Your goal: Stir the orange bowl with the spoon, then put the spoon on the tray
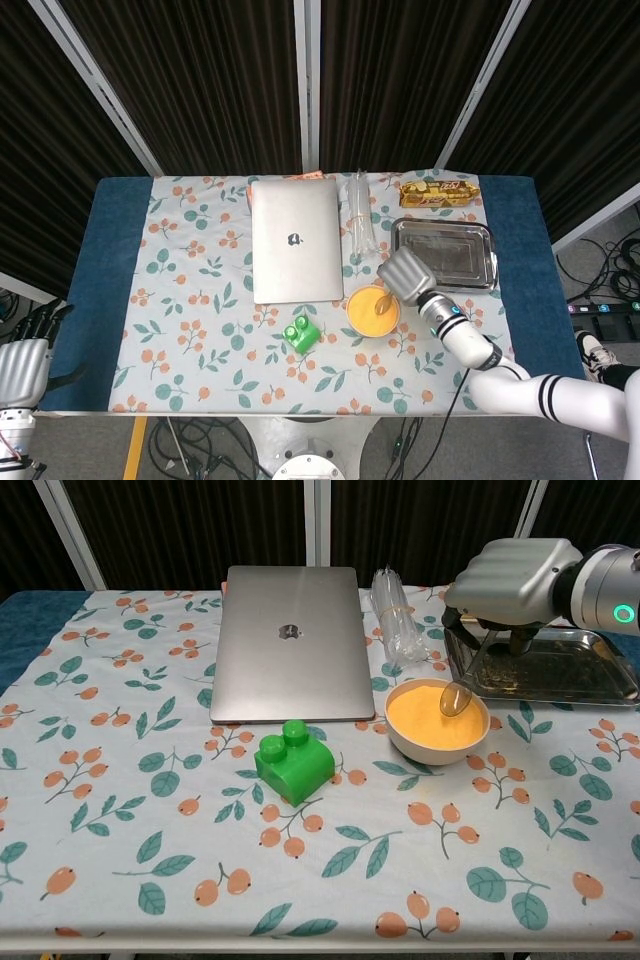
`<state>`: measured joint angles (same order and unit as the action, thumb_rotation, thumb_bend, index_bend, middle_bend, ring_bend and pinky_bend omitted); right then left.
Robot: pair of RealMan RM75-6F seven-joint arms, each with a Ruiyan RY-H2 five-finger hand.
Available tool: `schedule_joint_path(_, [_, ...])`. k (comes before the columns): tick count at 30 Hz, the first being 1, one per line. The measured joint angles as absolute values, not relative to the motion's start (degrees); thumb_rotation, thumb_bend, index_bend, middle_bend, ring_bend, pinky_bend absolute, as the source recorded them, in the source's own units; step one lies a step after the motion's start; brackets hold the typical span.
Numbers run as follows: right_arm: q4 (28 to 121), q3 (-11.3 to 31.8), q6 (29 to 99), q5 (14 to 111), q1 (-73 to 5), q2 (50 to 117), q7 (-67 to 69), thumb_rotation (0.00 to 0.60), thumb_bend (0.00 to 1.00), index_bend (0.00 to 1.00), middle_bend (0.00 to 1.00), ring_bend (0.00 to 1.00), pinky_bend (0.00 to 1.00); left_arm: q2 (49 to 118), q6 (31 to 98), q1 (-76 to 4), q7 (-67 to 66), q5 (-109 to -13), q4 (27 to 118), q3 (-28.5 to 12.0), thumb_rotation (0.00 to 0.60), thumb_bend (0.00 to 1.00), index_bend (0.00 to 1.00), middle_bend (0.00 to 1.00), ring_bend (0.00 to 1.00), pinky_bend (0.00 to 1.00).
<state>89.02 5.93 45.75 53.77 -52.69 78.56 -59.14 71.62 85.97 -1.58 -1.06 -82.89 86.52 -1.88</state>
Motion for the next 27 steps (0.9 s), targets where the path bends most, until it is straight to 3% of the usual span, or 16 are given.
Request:
schedule_joint_path(5, [88.0, 5.4, 46.8, 52.4, -53.5, 81.0, -57.6, 0.6, 0.44, 0.68, 0.93, 0.93, 1.0, 72.0, 85.6, -1.9, -0.6, -83.0, 85.9, -2.0, 0.6, 0.14, 0.22, 0.2, 0.12, 0.18])
schedule_joint_path(12, [87.4, 3.9, 46.9, 50.9, -54.4, 82.5, -55.5, 0.6, 0.26, 0.44, 0.93, 0.92, 1.0, 72.0, 85.6, -1.8, -0.4, -82.8, 85.6, -2.1, 0.6, 0.14, 0.22, 0.2, 0.12, 0.18])
schedule_joint_path(19, [90.0, 3.0, 47.7, 50.7, -54.7, 80.4, -54.2, 0.6, 0.1, 0.32, 0.93, 0.93, 1.0, 71.8, 86.0, -1.6, -0.5, -83.0, 85.8, -2.1, 0.6, 0.14, 0.22, 0.19, 0.12, 0.18])
schedule_joint_path(23, [91.0, 2.8, 48.0, 52.3, -54.5, 78.6, -51.4, 0.6, 0.1, 0.35, 0.93, 0.93, 1.0, 71.7, 86.1, -1.5, -0.8, -83.1, 86.0, -2.0, 0.6, 0.14, 0.22, 0.2, 0.12, 0.18])
schedule_joint_path(27, [90.3, 2.2, 47.1, 54.9, -54.4, 78.0, -48.2, 0.6, 0.17, 0.43, 0.94, 0.93, 1.0, 71.6, 86.1, -1.5, -1.3, -83.1, 86.5, -2.0, 0.6, 0.14, 0.22, 0.2, 0.12, 0.18])
